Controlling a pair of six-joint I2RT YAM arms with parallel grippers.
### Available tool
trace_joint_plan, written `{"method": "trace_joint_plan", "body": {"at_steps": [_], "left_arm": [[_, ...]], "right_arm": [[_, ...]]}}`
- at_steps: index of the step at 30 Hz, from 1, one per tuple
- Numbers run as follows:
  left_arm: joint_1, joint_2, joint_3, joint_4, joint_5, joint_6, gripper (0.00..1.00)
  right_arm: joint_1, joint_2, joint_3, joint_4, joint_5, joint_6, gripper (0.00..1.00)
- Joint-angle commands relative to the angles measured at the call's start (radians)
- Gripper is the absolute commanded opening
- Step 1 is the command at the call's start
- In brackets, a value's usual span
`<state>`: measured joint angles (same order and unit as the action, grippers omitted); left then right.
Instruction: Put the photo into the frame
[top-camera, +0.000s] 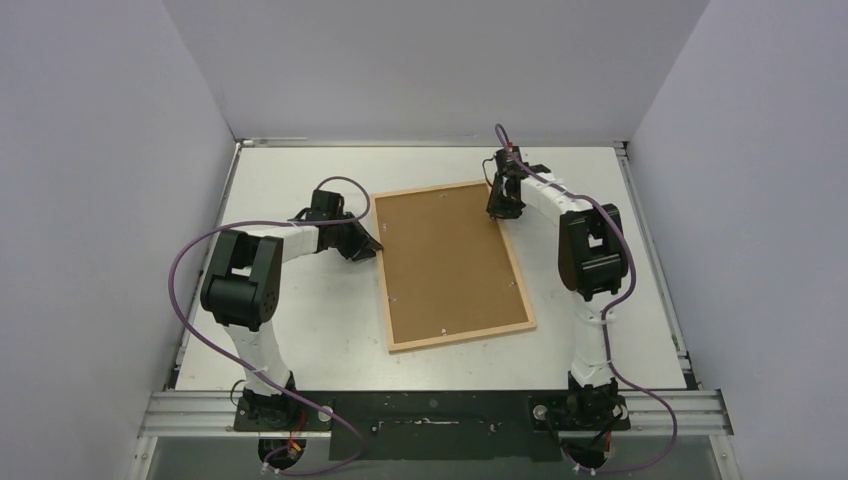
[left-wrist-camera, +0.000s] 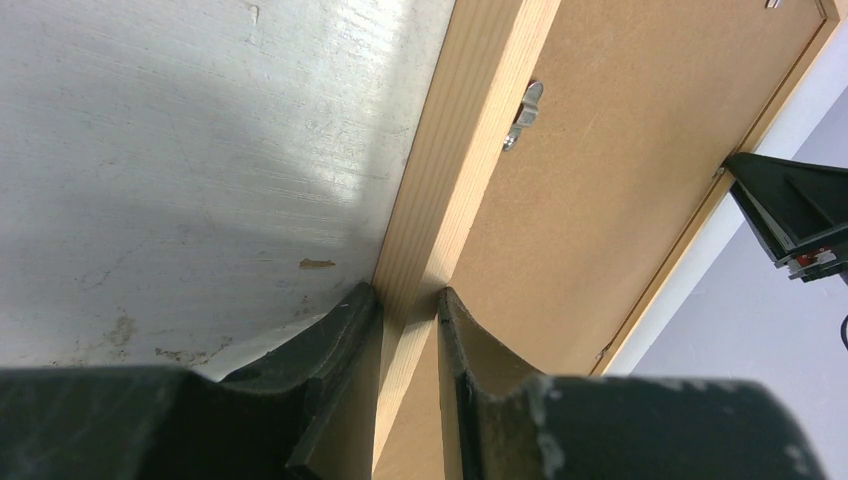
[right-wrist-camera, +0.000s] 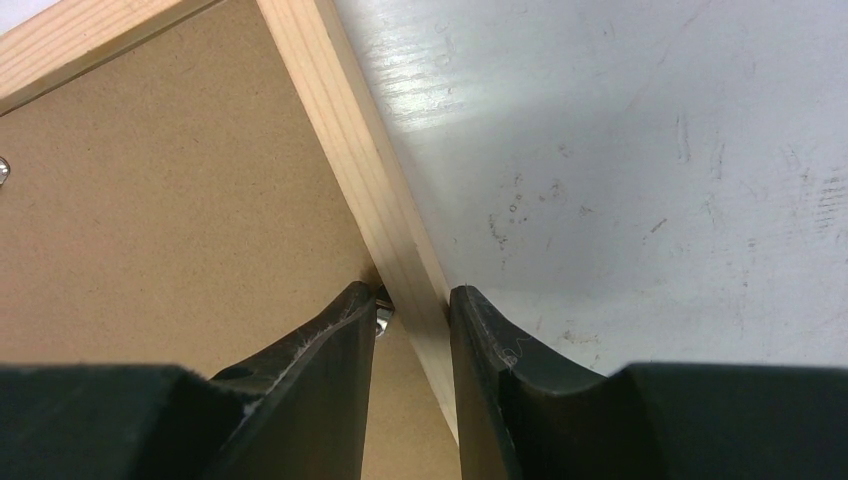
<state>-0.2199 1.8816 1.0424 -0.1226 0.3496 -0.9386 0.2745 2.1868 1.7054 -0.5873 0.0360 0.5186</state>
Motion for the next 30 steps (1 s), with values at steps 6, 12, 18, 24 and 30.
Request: {"method": "trace_joint_plan", "body": {"at_steps": [6,12,18,24,30], "left_arm": [[-0.008,0.011,-0.028,-0.048,0.000,-0.011,0.00],[-0.004,-0.008,-0.036,-0.062,-0.011,0.000,0.00],[-0.003,-0.011,-0.041,-0.057,-0.012,-0.002,0.00],[-0.004,-0.007,-0.033,-0.055,-0.011,-0.003,0.00],[-0.004,-0.008,-0.038,-0.056,-0.011,-0.002,0.00]], "right_arm": [[0.010,-0.032,-0.083,0.046,-0.028,0.023,0.00],[0.000,-0.058,-0.067,0.047,-0.028,0.026,0.00],[0.000,-0.074,-0.076,0.045,-0.028,0.035,0.00],[0.001,-0.068,-0.084,0.050,-0.028,0.039,0.00],[-0.001,-0.067,-0.086,0.061,-0.028,0.041,0.00]]}}
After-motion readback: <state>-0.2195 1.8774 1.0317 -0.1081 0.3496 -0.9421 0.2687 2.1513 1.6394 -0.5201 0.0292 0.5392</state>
